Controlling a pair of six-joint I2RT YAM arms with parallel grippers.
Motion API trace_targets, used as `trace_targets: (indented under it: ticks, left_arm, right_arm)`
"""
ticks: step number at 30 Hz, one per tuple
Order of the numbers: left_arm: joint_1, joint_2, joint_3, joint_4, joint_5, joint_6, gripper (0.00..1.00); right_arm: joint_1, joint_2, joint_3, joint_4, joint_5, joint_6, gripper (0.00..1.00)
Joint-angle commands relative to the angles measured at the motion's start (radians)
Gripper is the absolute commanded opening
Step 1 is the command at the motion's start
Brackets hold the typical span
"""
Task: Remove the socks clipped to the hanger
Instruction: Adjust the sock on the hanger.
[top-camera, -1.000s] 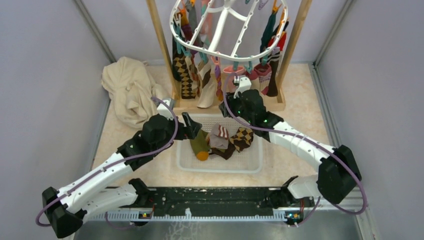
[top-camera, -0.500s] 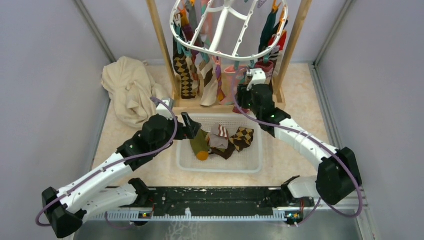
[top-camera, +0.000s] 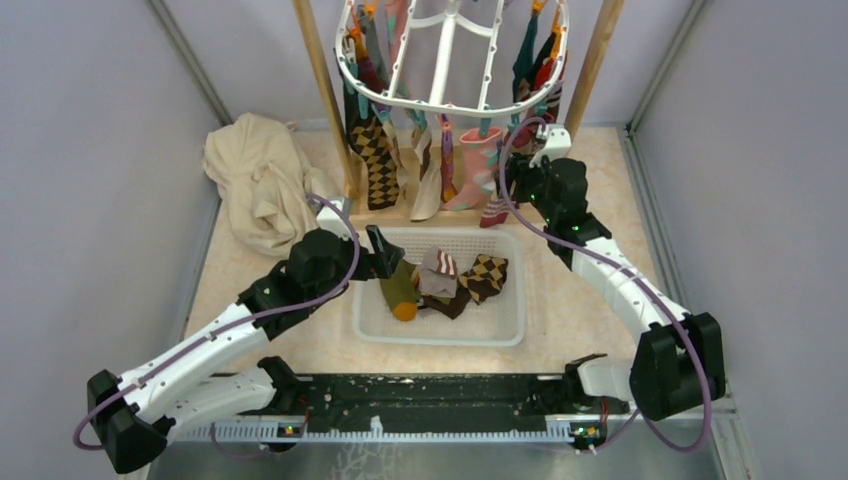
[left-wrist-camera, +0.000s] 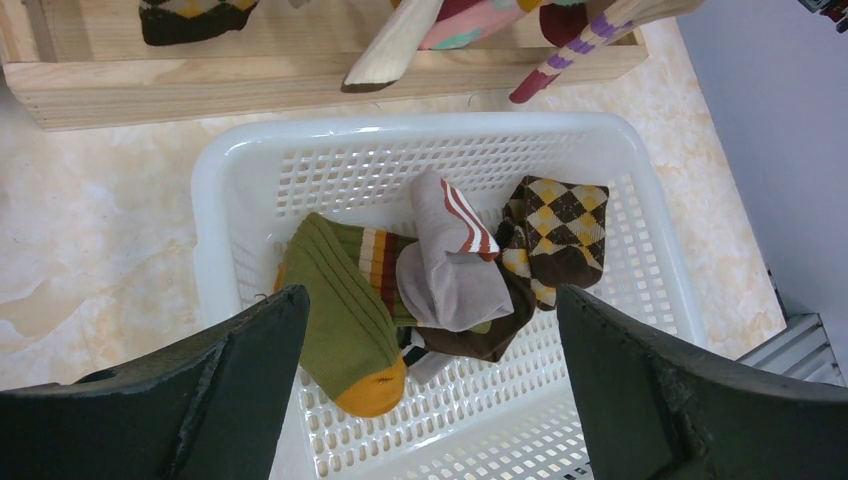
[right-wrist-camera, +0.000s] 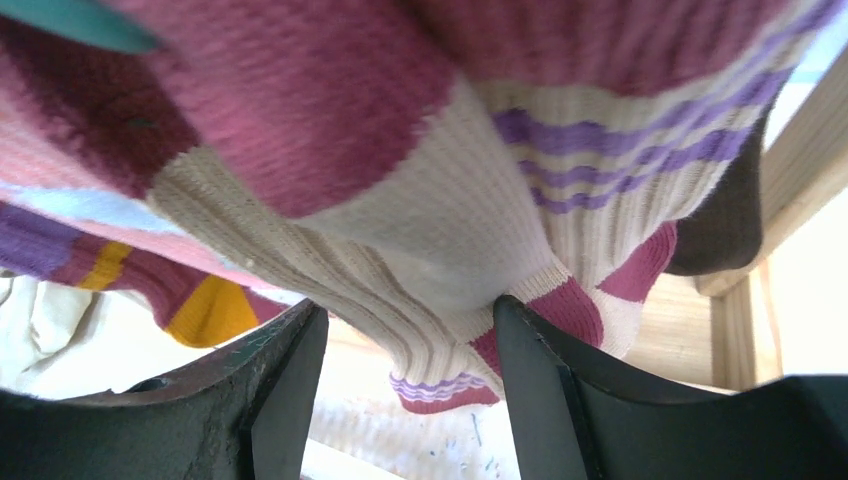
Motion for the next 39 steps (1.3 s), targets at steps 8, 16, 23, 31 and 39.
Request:
trace_targets:
  ticks: [8,16,23,31,39]
  left_arm:
    - [0.002,-0.028,0.001,-0.013,-0.008,-0.008,0.99]
    - [0.002,-0.025,-0.009,-0.002,0.001,-0.010,0.99]
    - [0.002,-0.023,-0.015,0.013,0.012,-0.014,0.99]
    - [0.002,-0.046,-0.017,0.017,0.013,-0.008,0.99]
    - [0.001,-0.027,-0.006,0.028,0.030,-0.009,0.99]
  right_arm:
    - [-0.003,0.000,-0.004,0.068,-0.099,0.029,0.63]
    - [-0.003,-0.059,-0.016,0.024,-0.100,0.041,0.63]
    - [-0.004,-0.101,-0.007,-0.031,-0.127,0.066,0.63]
    - [-0.001,-0.161,-0.008,-0.092,-0.222,0.113,0.63]
    - [-0.001,-0.230,-0.027,-0.141,-0.325,0.137,0.79]
